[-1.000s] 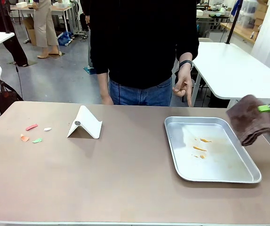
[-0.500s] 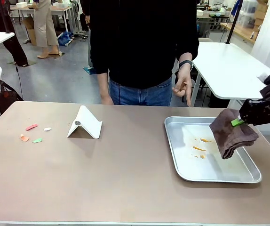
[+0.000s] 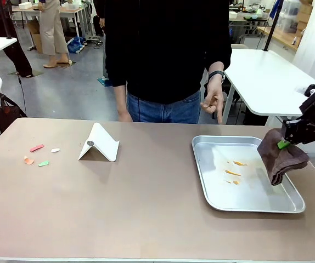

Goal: Clean the surface of the table.
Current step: If a person points to the right, clean the right side of the table with your right hand, and if they point to the left, clean the left side with your left hand.

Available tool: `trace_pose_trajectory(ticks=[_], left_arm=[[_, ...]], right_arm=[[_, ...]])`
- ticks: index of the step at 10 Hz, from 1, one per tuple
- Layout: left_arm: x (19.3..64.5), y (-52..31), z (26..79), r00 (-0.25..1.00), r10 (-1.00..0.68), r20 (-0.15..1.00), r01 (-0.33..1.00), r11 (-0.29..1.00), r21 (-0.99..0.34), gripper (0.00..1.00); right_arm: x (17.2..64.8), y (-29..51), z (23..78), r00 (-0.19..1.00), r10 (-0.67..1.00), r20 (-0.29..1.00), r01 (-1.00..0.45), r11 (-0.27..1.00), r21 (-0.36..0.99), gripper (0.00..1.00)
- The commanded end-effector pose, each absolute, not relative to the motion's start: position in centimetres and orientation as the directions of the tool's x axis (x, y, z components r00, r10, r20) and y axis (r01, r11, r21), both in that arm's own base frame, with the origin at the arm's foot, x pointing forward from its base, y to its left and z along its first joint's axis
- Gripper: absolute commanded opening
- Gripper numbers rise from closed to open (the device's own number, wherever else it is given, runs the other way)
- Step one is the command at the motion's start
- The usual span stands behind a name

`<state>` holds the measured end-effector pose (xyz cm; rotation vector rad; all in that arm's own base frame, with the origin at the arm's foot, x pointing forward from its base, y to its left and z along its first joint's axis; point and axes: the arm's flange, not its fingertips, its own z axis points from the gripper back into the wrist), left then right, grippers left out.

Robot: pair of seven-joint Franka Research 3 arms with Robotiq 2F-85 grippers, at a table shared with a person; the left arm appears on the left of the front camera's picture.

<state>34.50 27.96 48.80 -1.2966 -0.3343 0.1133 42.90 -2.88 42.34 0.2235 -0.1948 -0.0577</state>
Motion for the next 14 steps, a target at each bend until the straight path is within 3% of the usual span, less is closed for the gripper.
trace_pose_trajectory(ticks=[1,7,9,14], left_arm=[[34.2,28.0,49.1,0.947,0.260,0.187,0.113,0.274,-0.955,0.00],[34.2,28.0,49.1,0.947,0.260,0.187,0.113,0.274,-0.955,0.00],[34.2,28.0,49.1,0.947,0.260,0.187,0.113,0.274,-0.955,0.00],[34.2,28.0,49.1,0.947,0.260,0.187,0.113,0.274,-0.955,0.00]], right_arm=[[44.9,-1.5,42.1,0.977,-0.082,0.197,0.055,0.989,0.139,0.11],[47.1,3.9,37.3,0.994,-0.023,0.111,0.008,0.991,0.135,0.11],[47.3,5.6,35.8,0.997,-0.011,0.081,-0.002,0.988,0.156,0.00],[48.3,8.7,33.3,0.999,0.009,0.049,-0.020,0.972,0.233,0.02]])
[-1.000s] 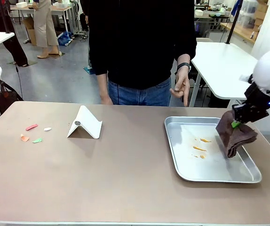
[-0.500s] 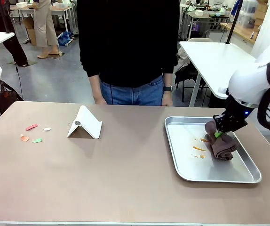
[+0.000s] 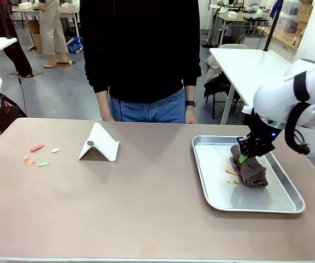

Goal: Clean the surface of the table.
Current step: If a person points to the right, clean the right side of the table with your right hand, and if they point to the left, clean the left side with your left hand.

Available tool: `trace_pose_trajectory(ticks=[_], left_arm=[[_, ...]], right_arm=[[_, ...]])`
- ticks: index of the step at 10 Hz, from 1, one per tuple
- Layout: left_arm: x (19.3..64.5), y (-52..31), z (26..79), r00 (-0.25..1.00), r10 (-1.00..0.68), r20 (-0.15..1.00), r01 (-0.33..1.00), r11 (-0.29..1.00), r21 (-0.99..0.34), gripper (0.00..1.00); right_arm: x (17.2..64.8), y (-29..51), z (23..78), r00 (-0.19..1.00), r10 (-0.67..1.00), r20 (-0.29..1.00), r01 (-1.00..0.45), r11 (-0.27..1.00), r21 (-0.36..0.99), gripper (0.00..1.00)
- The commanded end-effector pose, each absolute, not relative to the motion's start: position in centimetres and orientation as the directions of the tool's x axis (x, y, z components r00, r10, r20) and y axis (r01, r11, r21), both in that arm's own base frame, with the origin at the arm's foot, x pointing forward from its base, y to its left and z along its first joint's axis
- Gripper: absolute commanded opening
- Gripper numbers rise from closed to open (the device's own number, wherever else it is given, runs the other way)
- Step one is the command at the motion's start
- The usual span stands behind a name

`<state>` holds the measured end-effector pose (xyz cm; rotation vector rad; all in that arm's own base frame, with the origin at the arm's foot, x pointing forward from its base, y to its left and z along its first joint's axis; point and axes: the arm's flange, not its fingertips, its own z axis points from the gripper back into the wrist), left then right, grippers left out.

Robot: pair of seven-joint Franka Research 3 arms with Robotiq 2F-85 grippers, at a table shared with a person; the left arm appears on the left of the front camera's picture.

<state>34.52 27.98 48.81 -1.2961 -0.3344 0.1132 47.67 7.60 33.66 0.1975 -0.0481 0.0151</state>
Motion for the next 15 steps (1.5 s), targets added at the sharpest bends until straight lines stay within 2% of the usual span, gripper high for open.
trace_pose_trajectory(ticks=[1,6,10,15], left_arm=[[34.2,28.0,49.1,0.947,0.260,0.187,0.113,0.274,-0.955,0.00],[34.2,28.0,49.1,0.947,0.260,0.187,0.113,0.274,-0.955,0.00],[34.2,28.0,49.1,0.947,0.260,0.187,0.113,0.274,-0.955,0.00],[34.2,28.0,49.1,0.947,0.260,0.187,0.113,0.274,-0.955,0.00]], right_arm=[[48.5,9.7,32.5,0.999,0.022,0.038,-0.031,0.966,0.257,0.02],[47.6,14.4,31.8,0.994,0.106,-0.001,-0.099,0.939,0.328,0.02],[47.5,16.4,30.6,0.991,0.132,0.012,-0.131,0.961,0.243,0.02],[47.8,12.3,30.6,0.998,0.026,0.055,-0.034,0.989,0.144,0.02]])
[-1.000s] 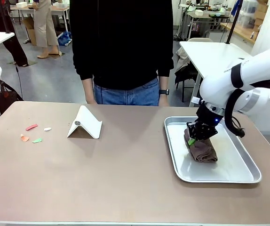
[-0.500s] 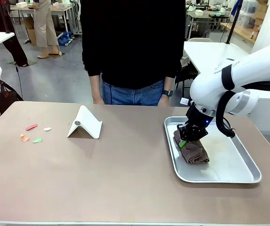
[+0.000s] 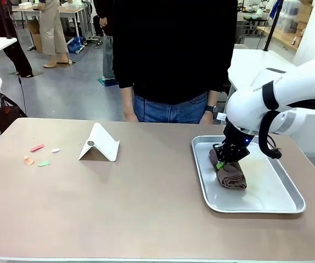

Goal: Clean the surface of the table.
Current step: If a person points to the right, clean the right side of the table with your right hand, and if they point to the left, clean the left side with your left hand.

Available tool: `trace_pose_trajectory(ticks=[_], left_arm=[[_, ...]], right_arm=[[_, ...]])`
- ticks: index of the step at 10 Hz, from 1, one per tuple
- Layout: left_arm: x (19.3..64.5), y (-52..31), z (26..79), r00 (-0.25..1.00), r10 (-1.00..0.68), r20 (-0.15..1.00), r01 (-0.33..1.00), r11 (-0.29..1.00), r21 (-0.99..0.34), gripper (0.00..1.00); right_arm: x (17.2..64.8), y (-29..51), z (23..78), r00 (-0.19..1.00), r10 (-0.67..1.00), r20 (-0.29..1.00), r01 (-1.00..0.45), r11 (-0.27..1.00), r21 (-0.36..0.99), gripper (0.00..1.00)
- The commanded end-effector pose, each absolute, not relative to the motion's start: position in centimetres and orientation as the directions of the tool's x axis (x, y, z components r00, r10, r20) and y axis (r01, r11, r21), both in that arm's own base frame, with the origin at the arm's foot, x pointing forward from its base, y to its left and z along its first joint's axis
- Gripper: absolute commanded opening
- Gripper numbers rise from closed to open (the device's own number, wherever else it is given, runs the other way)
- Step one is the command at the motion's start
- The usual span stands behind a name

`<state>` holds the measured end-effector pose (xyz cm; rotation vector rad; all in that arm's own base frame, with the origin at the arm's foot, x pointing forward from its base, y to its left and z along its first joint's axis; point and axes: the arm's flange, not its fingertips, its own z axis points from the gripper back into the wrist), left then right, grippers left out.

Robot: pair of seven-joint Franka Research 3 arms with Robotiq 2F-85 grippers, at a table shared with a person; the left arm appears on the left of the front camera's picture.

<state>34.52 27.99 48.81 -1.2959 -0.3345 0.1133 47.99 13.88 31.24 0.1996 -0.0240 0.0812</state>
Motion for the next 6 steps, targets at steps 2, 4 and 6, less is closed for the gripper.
trace_pose_trajectory(ticks=[2,4,6], left_arm=[[34.2,28.0,49.1,0.947,0.260,0.187,0.113,0.274,-0.955,0.00],[34.2,28.0,49.1,0.947,0.260,0.187,0.113,0.274,-0.955,0.00],[34.2,28.0,49.1,0.947,0.260,0.187,0.113,0.274,-0.955,0.00]], right_arm=[[47.9,10.2,30.6,0.999,-0.012,0.048,0.006,0.992,0.122,0.02],[48.0,8.3,30.7,0.996,-0.064,0.056,0.057,0.992,0.116,0.02],[47.9,5.9,31.6,0.989,-0.127,0.073,0.118,0.985,0.125,0.02]])
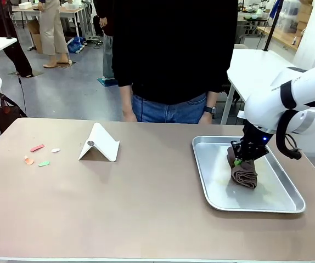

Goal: Clean the surface of the table.
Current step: If a person points to the right, clean the right side of the table with your right hand, and if they point to the left, clean the left side with your left hand.

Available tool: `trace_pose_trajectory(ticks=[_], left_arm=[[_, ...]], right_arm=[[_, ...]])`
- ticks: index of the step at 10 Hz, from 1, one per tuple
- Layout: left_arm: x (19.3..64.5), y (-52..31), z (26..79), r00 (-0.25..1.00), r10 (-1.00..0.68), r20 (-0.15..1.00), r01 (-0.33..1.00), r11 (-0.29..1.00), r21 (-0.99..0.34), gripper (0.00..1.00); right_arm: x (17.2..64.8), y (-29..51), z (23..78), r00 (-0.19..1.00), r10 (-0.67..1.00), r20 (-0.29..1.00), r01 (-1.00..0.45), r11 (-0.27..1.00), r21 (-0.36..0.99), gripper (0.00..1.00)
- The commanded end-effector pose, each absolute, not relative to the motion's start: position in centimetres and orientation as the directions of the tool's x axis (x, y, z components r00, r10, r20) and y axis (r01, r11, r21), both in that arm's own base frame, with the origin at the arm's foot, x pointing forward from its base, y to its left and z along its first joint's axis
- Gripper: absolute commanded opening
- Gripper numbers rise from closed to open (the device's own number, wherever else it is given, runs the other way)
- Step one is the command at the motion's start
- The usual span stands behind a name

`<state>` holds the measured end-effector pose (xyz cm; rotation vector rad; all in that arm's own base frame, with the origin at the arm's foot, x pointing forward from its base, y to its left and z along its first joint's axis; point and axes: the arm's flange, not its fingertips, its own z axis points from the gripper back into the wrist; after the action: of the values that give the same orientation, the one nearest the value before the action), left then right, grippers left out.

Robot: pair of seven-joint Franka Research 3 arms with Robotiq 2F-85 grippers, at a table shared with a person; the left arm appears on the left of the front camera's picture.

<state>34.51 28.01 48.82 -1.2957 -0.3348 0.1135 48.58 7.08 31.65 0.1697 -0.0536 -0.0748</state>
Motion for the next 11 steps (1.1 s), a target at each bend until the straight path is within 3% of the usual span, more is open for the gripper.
trace_pose_trajectory(ticks=[1,4,11], left_arm=[[34.2,28.0,49.1,0.947,0.260,0.187,0.113,0.274,-0.955,0.00],[34.2,28.0,49.1,0.947,0.260,0.187,0.113,0.274,-0.955,0.00],[34.2,28.0,49.1,0.947,0.260,0.187,0.113,0.274,-0.955,0.00]], right_arm=[[47.8,5.1,31.9,0.986,-0.146,0.079,0.135,0.981,0.139,0.02],[47.7,5.0,31.8,0.986,-0.147,0.075,0.133,0.976,0.172,0.02],[47.2,11.3,31.5,0.999,0.036,0.008,-0.037,0.946,0.321,0.02]])
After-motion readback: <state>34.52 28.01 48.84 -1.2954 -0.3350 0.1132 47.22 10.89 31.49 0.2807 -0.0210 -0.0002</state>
